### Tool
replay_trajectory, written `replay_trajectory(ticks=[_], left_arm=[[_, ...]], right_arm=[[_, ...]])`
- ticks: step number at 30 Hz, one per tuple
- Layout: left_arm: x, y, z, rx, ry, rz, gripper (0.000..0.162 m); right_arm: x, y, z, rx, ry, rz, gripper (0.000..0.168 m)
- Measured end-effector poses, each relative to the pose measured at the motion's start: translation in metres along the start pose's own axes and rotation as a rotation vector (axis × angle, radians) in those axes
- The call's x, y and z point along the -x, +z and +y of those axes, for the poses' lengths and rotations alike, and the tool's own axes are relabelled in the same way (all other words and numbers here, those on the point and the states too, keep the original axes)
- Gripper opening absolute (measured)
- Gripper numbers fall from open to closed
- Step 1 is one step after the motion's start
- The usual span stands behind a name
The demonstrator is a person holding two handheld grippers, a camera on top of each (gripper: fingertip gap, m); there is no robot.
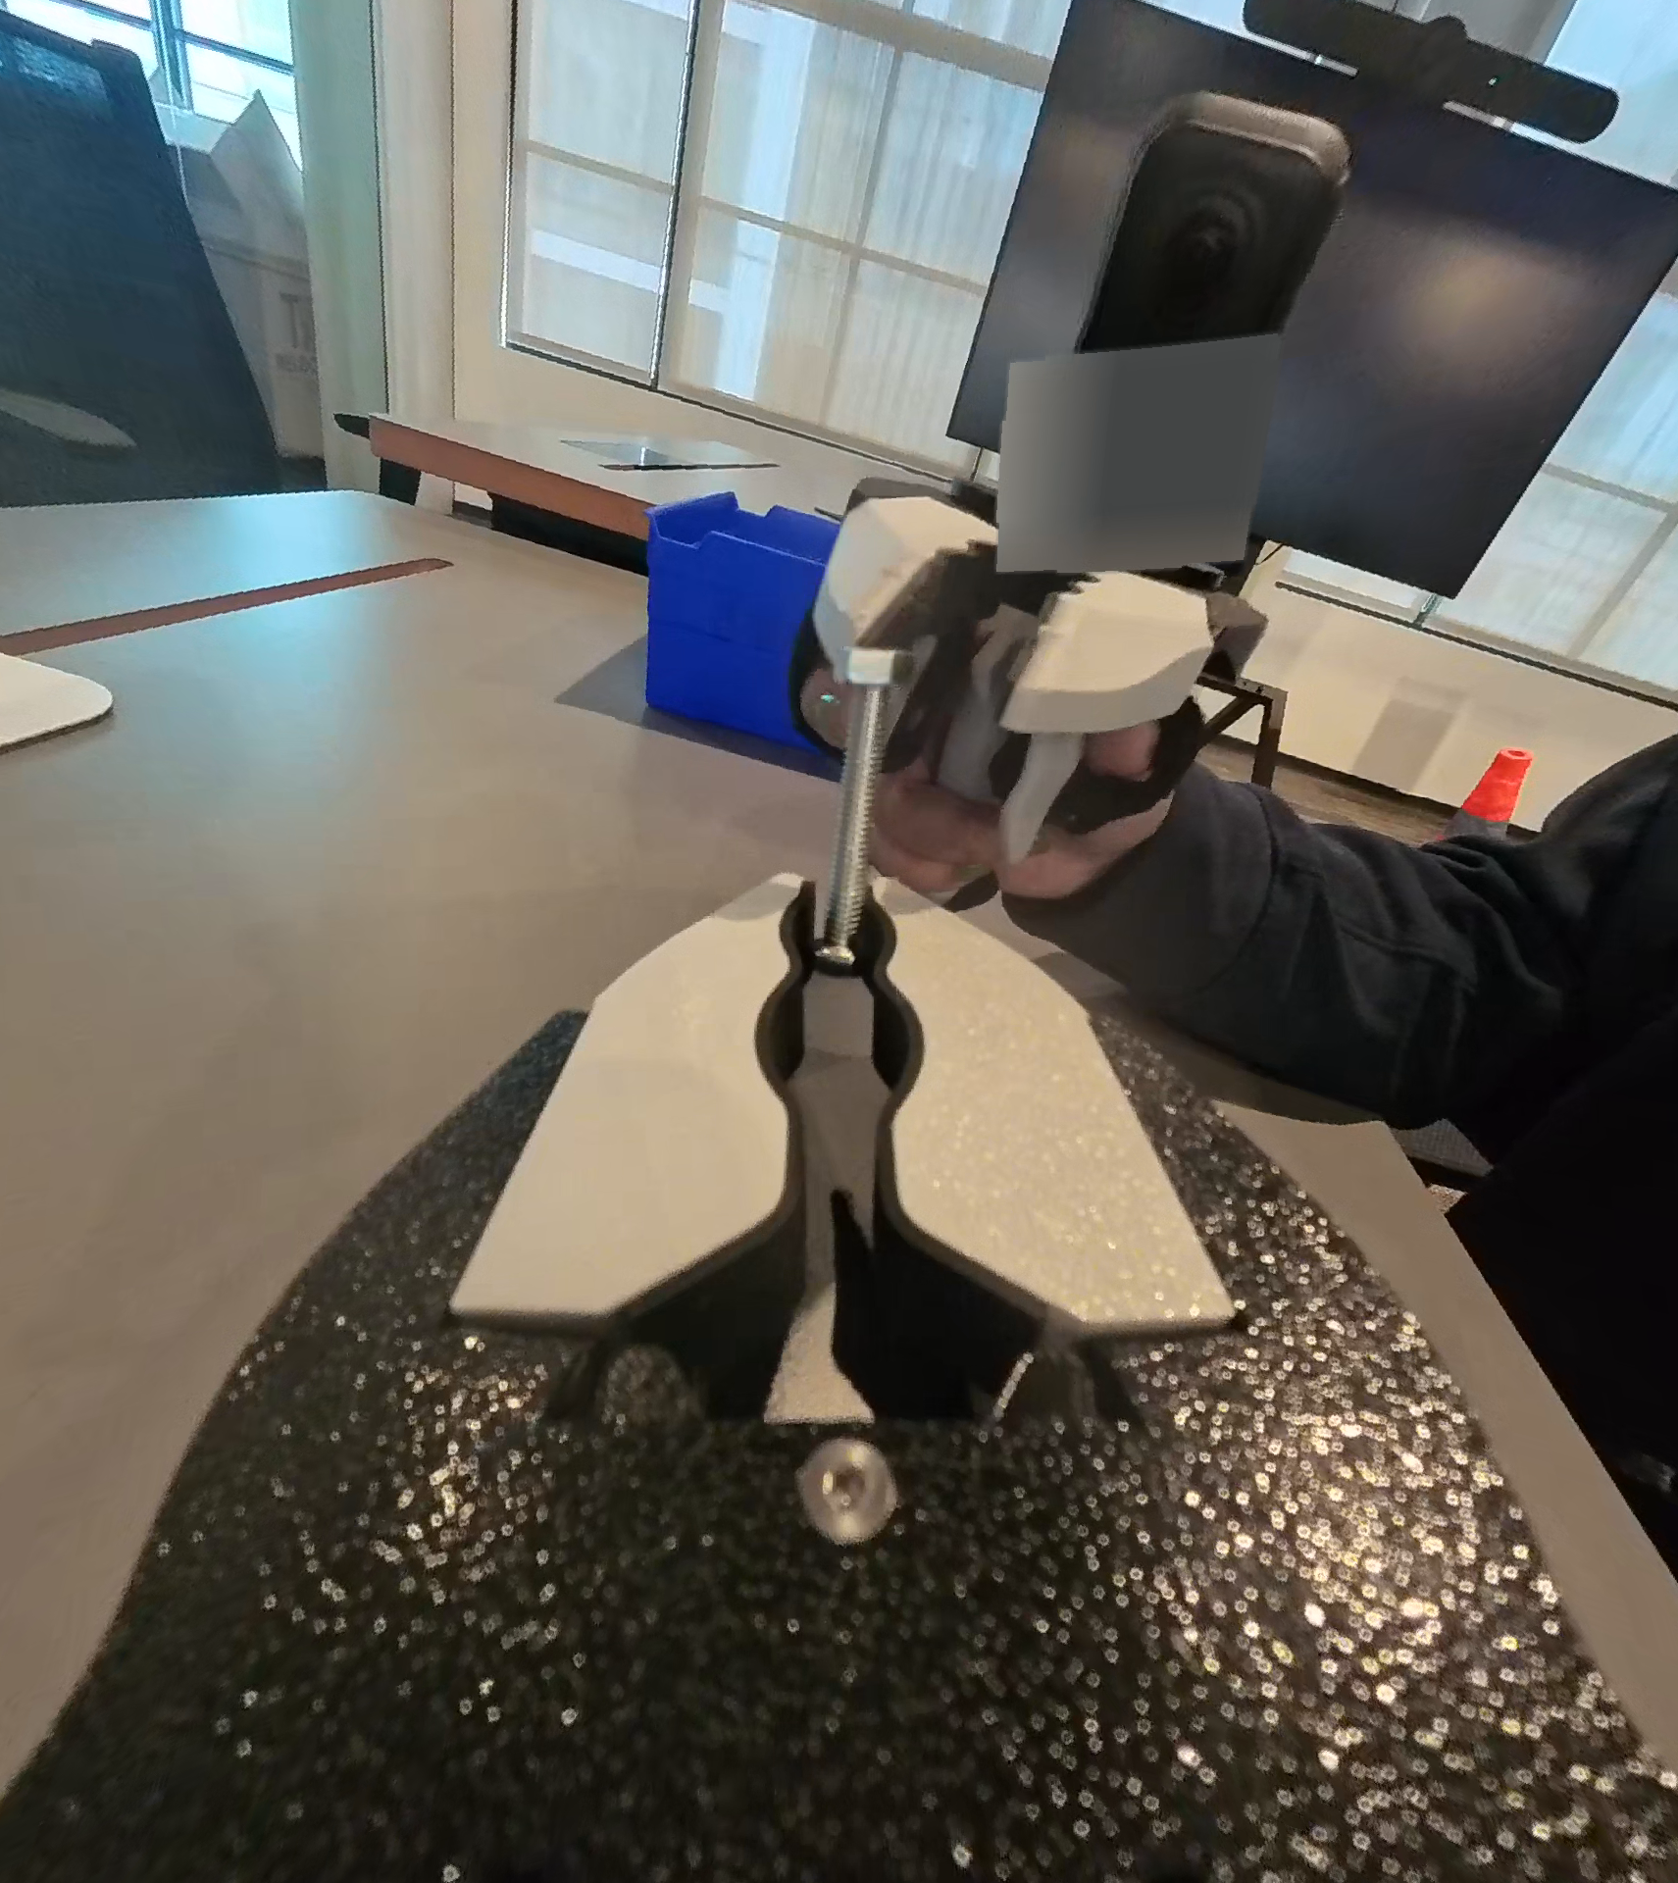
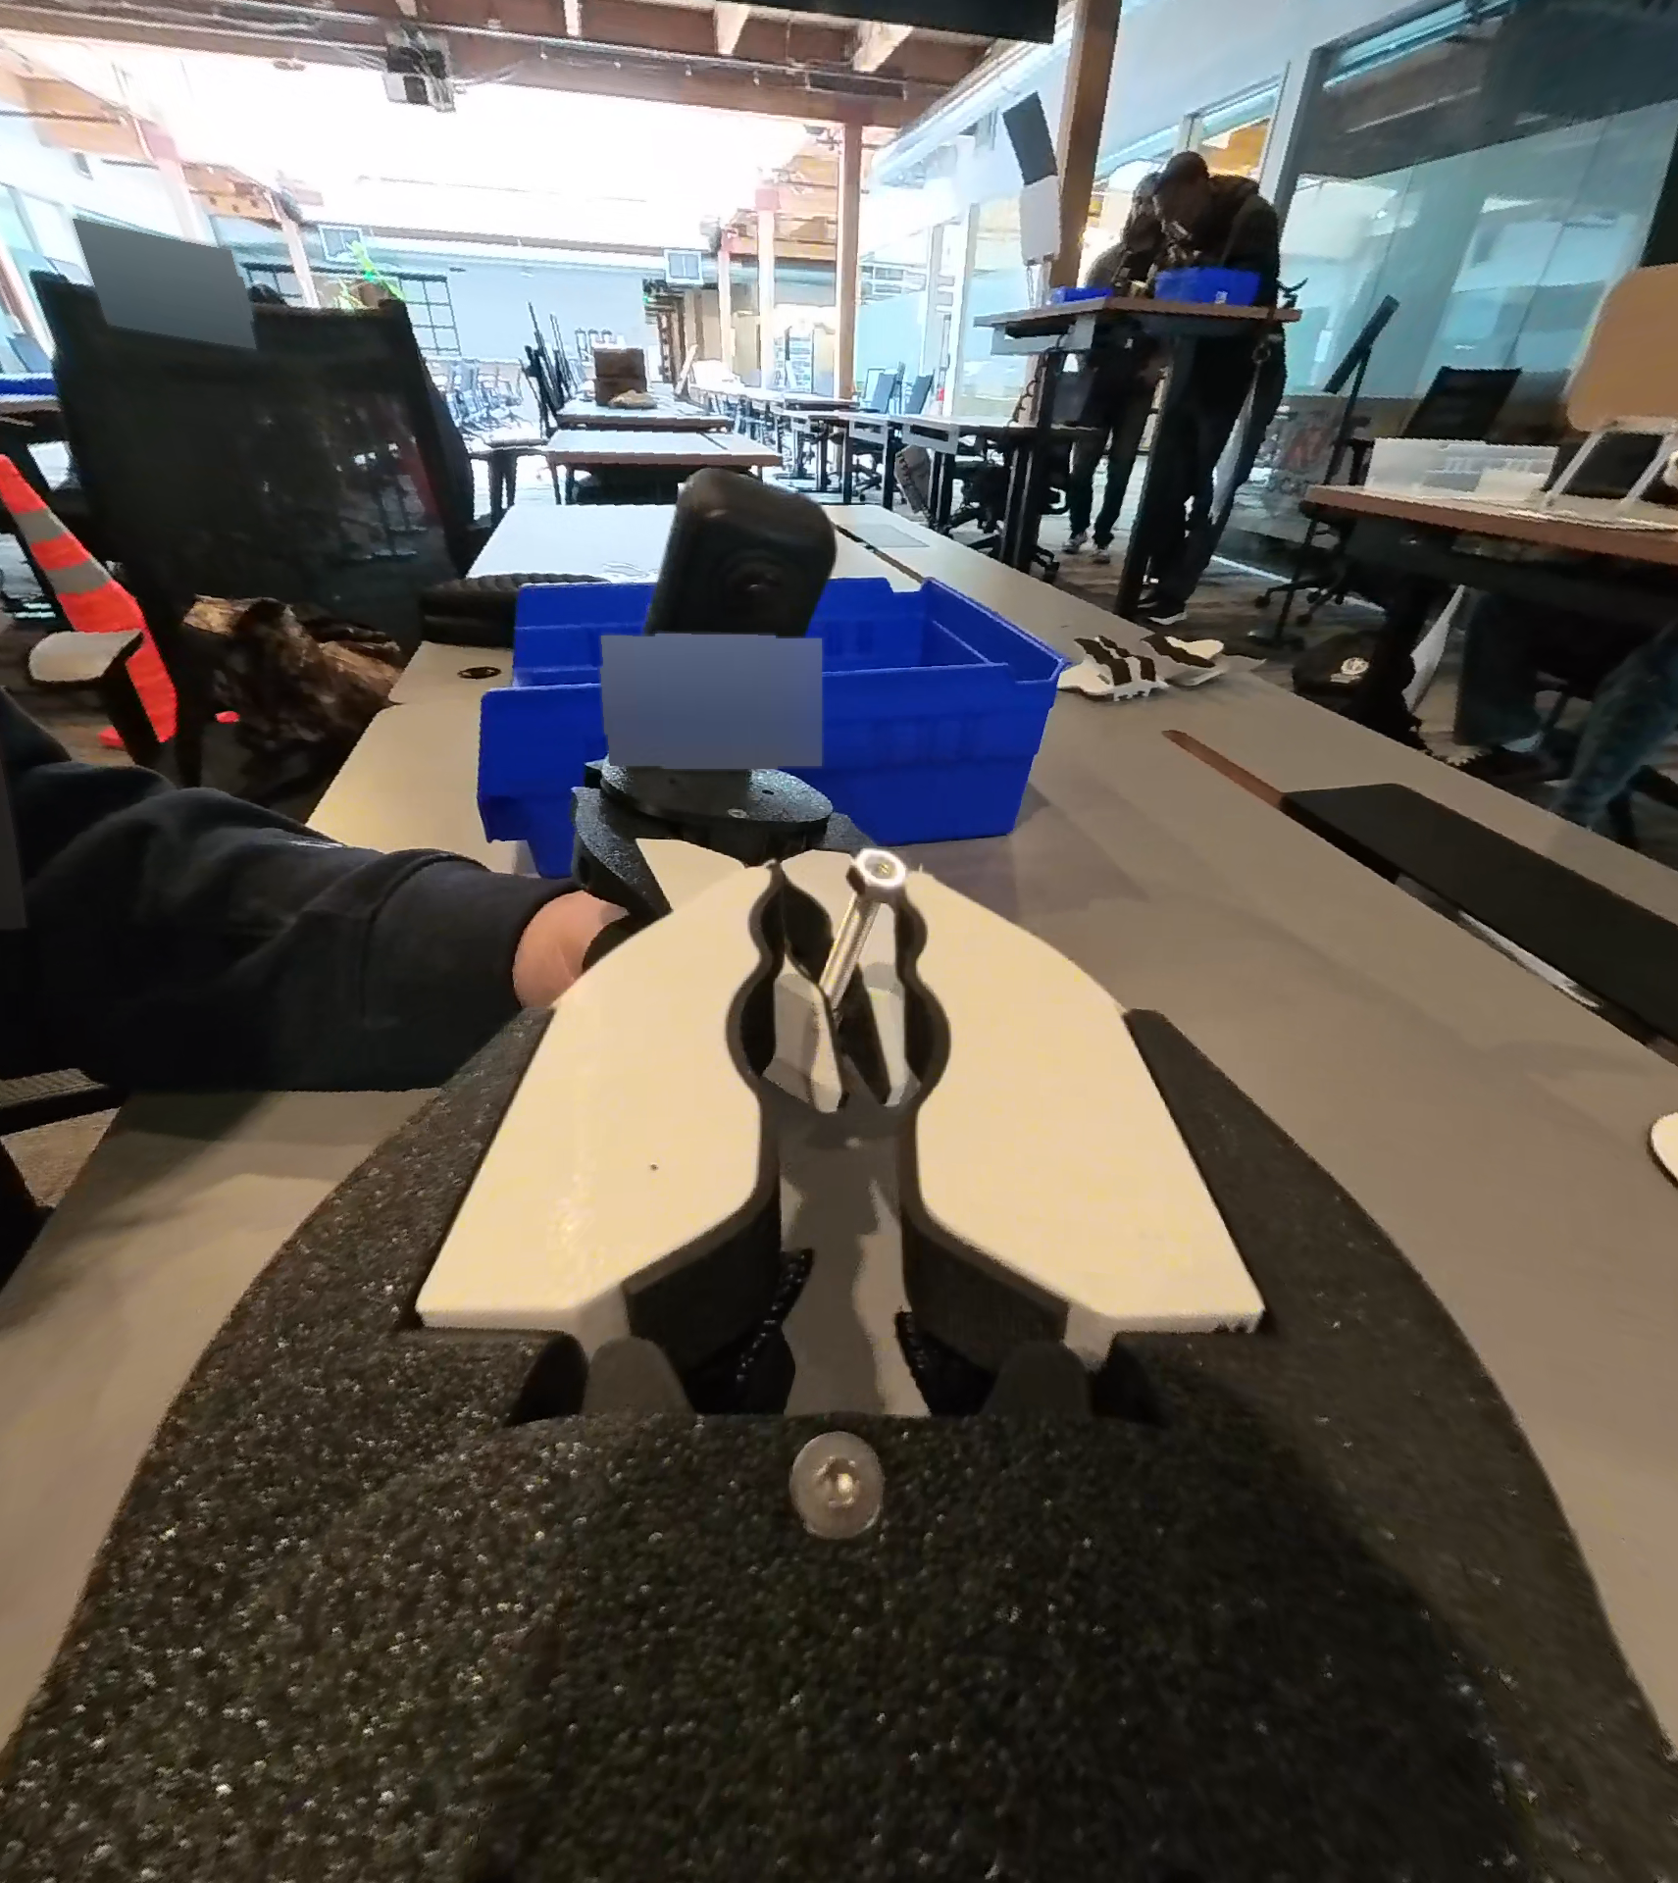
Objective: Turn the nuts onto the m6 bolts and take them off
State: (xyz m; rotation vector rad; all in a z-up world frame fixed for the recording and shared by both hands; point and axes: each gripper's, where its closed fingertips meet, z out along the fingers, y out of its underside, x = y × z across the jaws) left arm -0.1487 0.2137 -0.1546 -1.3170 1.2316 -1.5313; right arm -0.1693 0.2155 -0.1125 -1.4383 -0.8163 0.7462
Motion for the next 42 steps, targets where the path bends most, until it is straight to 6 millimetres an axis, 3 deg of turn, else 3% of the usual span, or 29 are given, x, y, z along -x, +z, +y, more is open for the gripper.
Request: replay_trajectory(ticks=[8, 14, 19, 26, 31, 38, 42], left_arm=[[0.000, 0.000, 0.000, 0.000, 0.000, 0.000, 0.008], [0.000, 0.000, 0.000, 0.003, 0.003, -0.001, 0.008], [0.000, 0.000, 0.000, 0.002, 0.001, -0.001, 0.008], [0.000, 0.000, 0.001, 0.004, 0.003, -0.001, 0.008], [0.000, 0.000, 0.000, 0.003, 0.002, 0.000, 0.008], [-0.001, 0.001, 0.001, 0.007, 0.004, 0.000, 0.008], [0.000, 0.001, 0.001, 0.006, 0.004, 0.000, 0.008]], right_arm=[[0.007, -0.001, -0.001, -0.002, 0.005, -0.056, 0.015], [-0.006, -0.001, -0.003, -0.014, -0.036, 0.051, 0.016], [0.007, -0.003, -0.003, -0.015, -0.014, -0.051, 0.010], [-0.006, -0.003, -0.003, -0.019, -0.031, 0.044, 0.012], [0.009, -0.001, 0.000, 0.003, -0.037, -0.061, 0.000], [-0.007, -0.002, -0.004, -0.018, -0.067, 0.067, 0.012], [0.000, 0.001, 0.000, 0.007, -0.047, 0.010, 0.014]])
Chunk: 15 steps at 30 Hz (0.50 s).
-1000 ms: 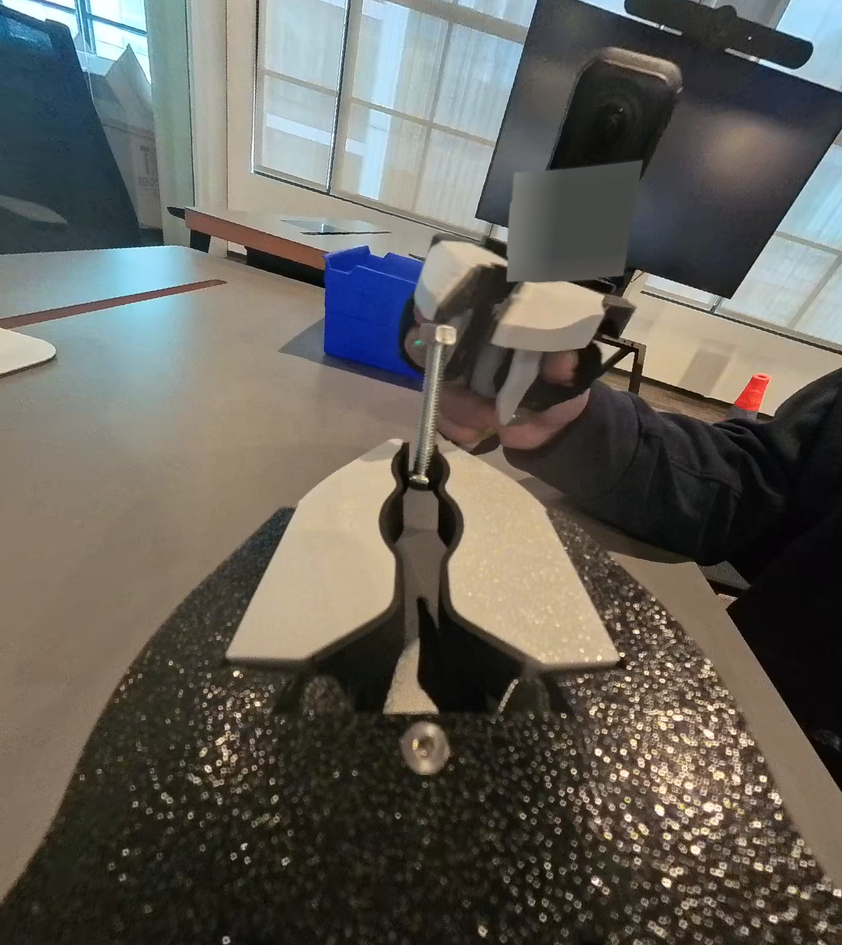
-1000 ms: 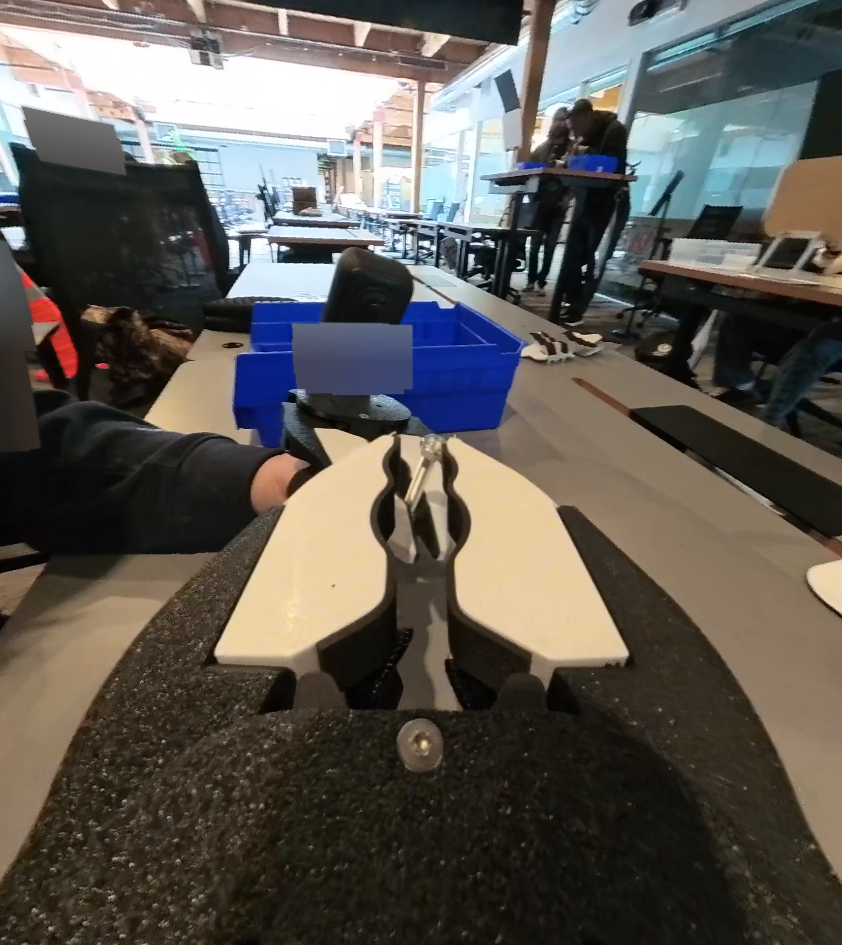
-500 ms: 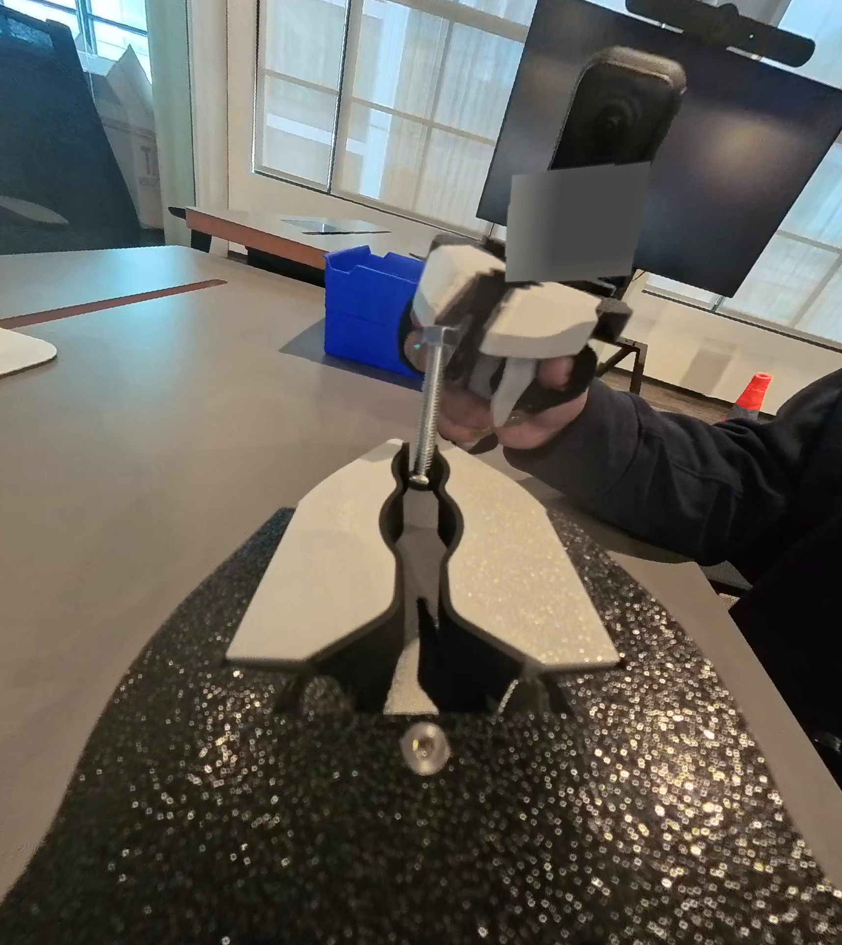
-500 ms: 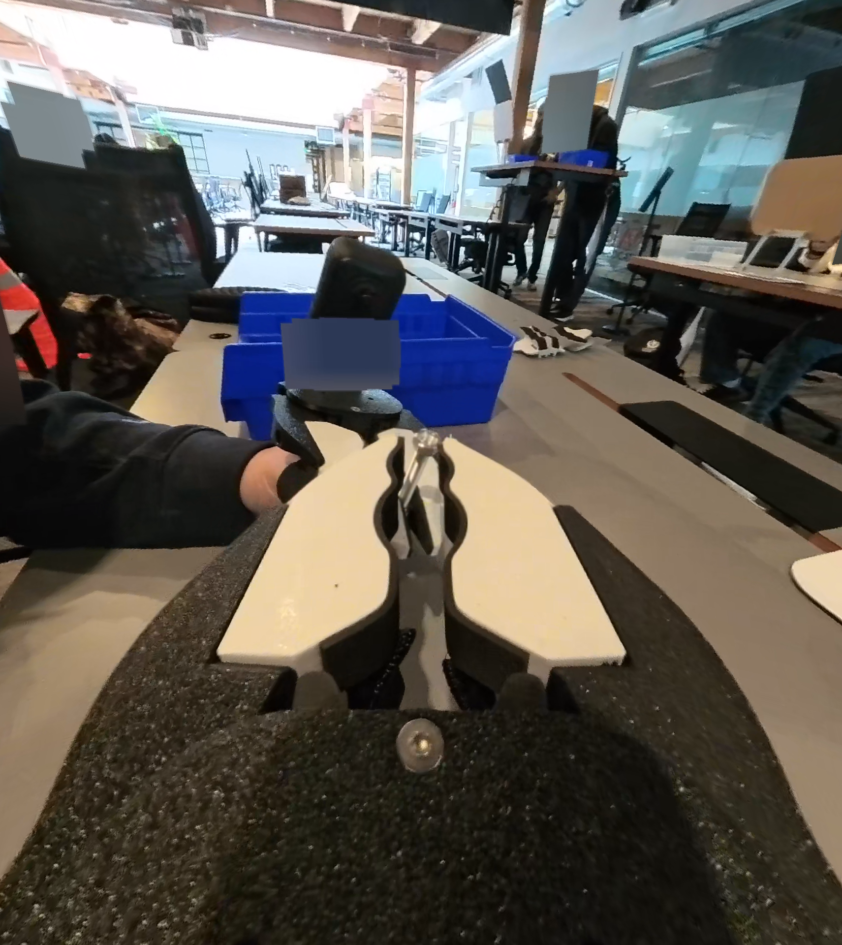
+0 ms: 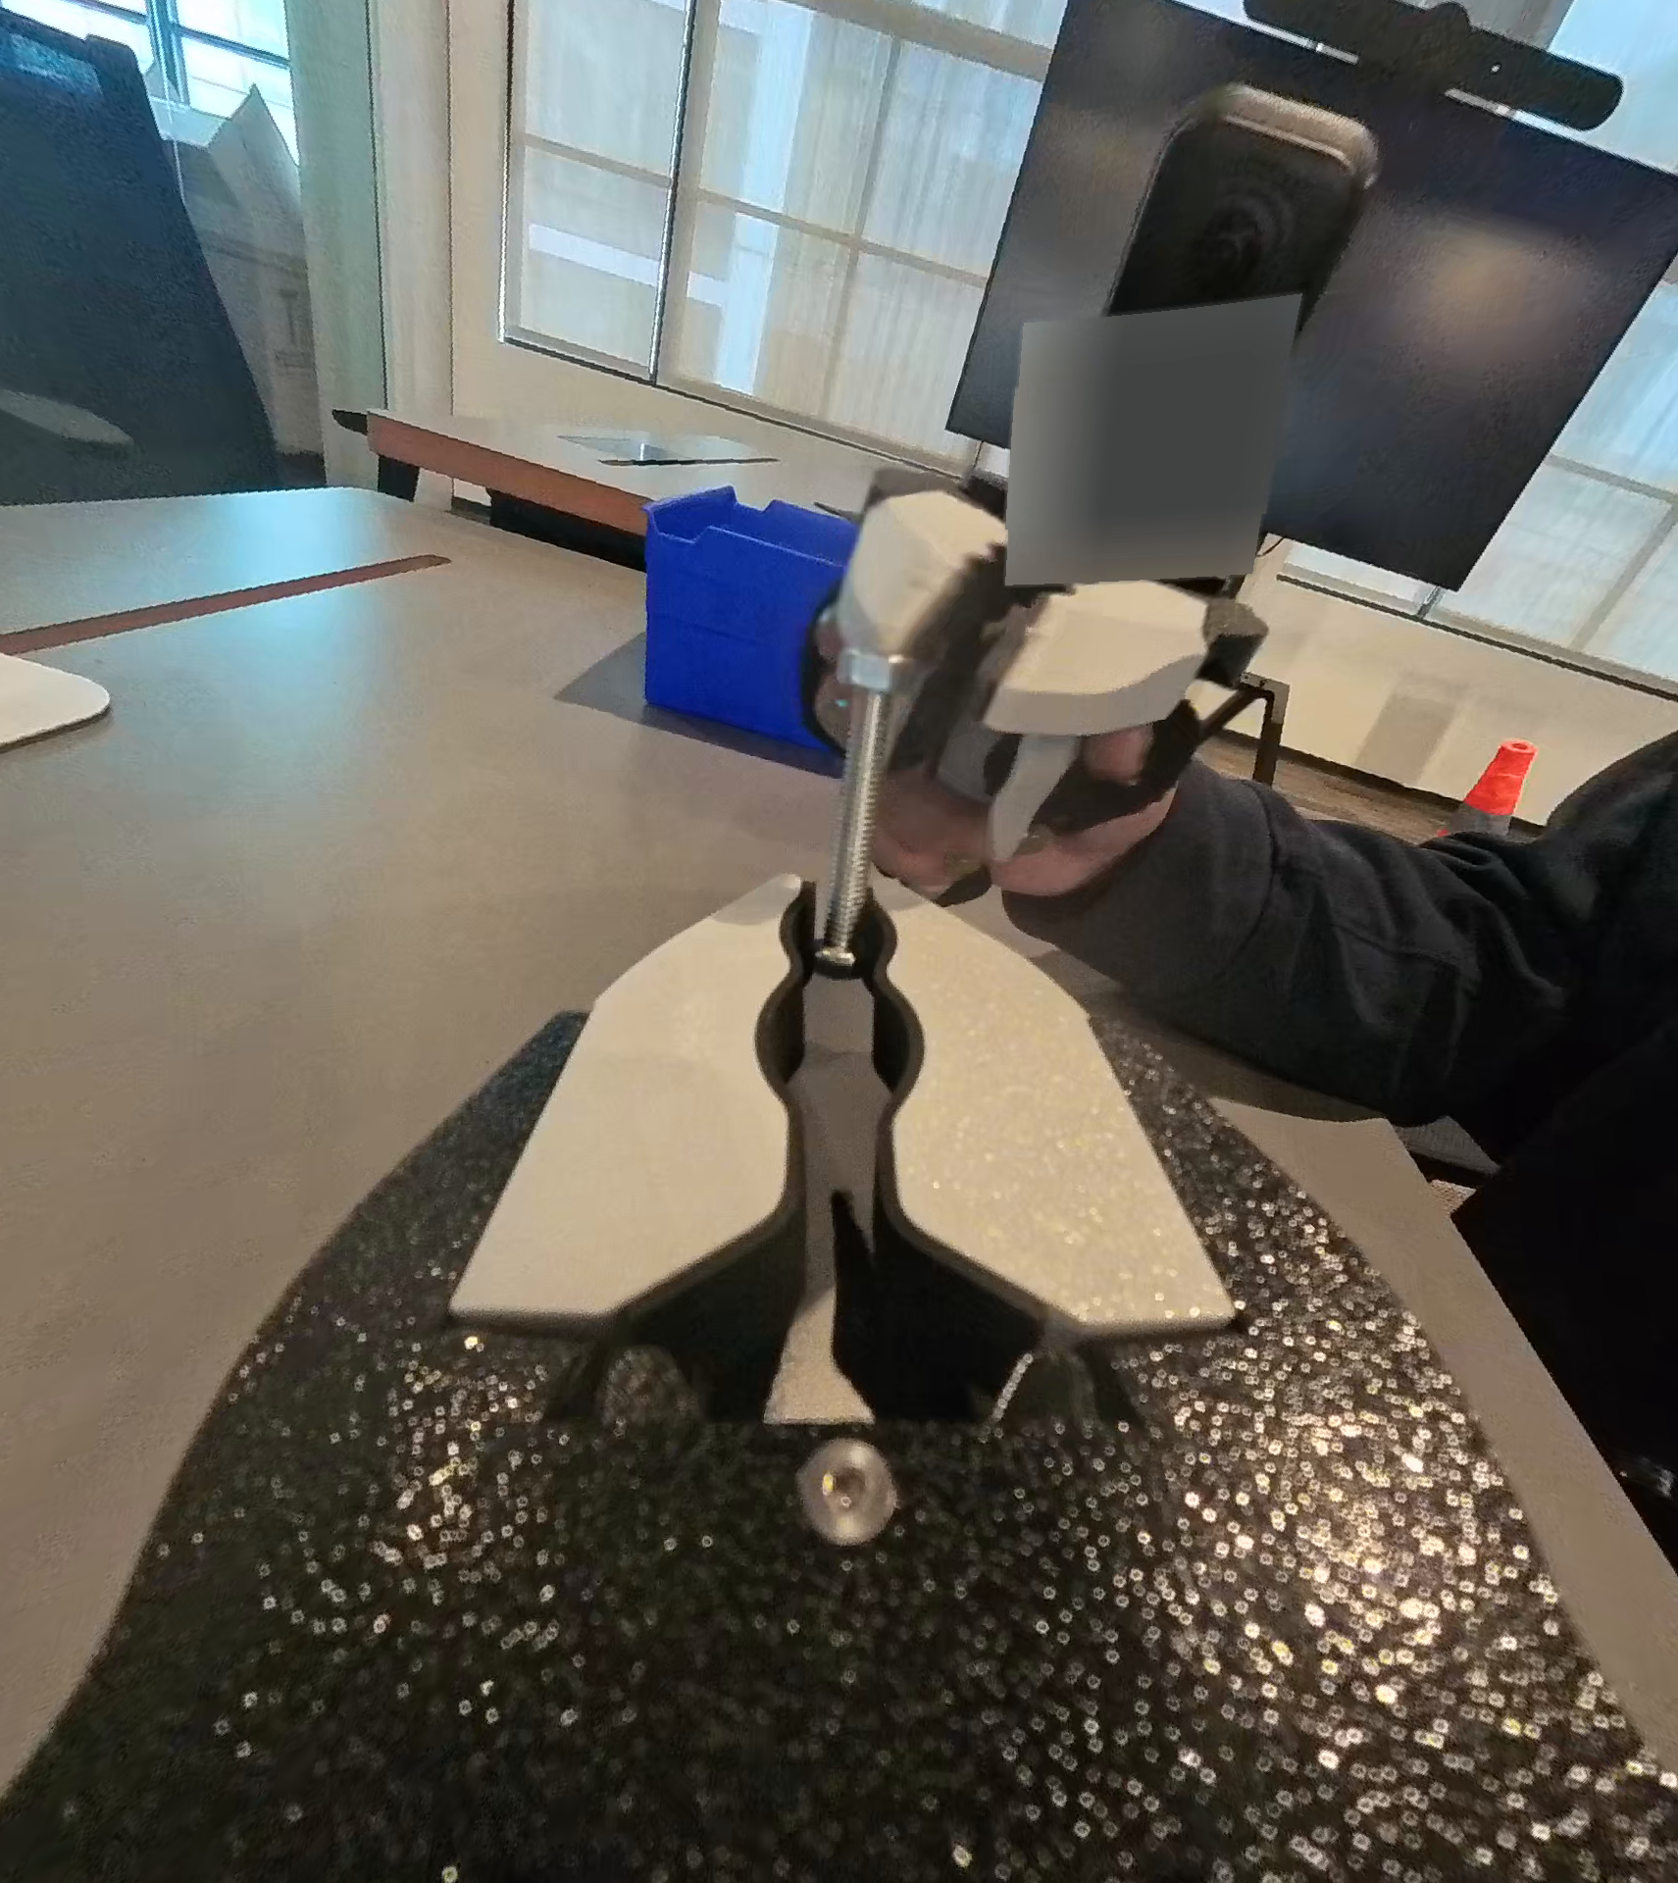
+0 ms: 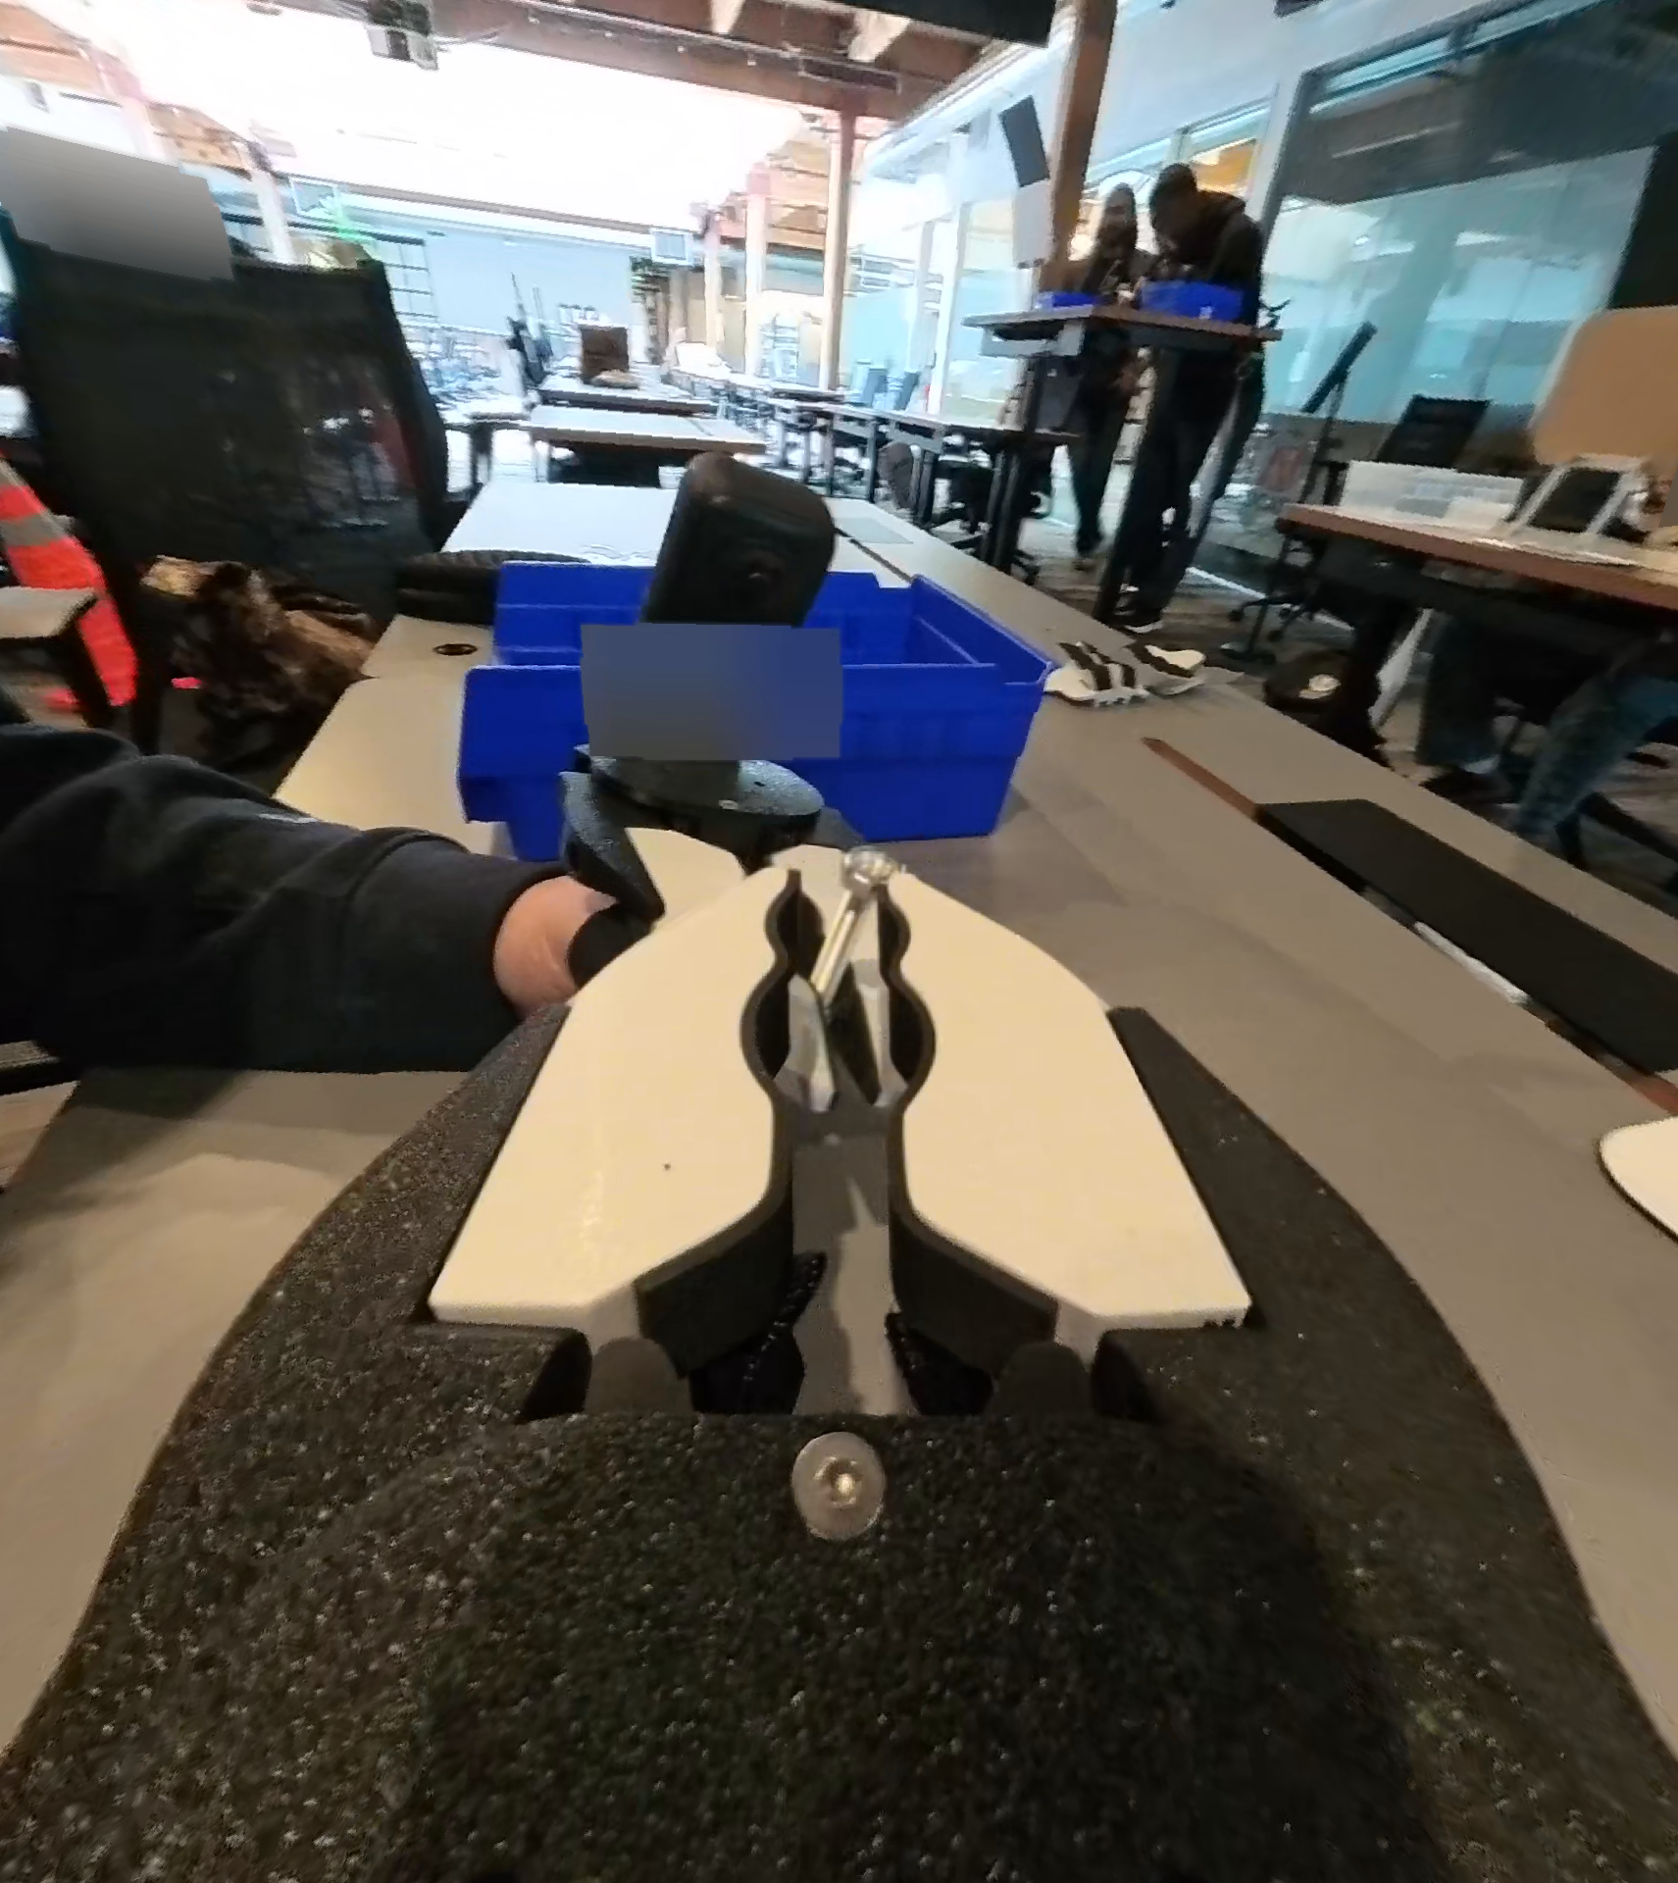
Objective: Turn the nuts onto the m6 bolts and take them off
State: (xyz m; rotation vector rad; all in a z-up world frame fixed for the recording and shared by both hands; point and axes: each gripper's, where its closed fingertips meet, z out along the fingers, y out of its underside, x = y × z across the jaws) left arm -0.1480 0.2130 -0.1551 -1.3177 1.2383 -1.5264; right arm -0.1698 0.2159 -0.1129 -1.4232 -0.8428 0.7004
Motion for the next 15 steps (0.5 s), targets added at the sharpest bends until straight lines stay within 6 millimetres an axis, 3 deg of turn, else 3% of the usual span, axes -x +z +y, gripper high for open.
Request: replay_trajectory(ticks=[4, 10, 15], left_arm=[[0.000, 0.000, 0.000, 0.000, 0.000, 0.000, 0.008], [0.000, 0.000, 0.000, 0.001, 0.001, 0.000, 0.008], [0.000, 0.000, 0.000, 0.000, 0.000, 0.000, 0.008]], right_arm=[[0.008, -0.003, -0.005, -0.030, 0.013, -0.066, 0.004], [-0.007, -0.001, -0.002, -0.016, -0.020, 0.059, 0.014], [0.007, -0.001, -0.003, -0.018, 0.005, -0.054, 0.003]])
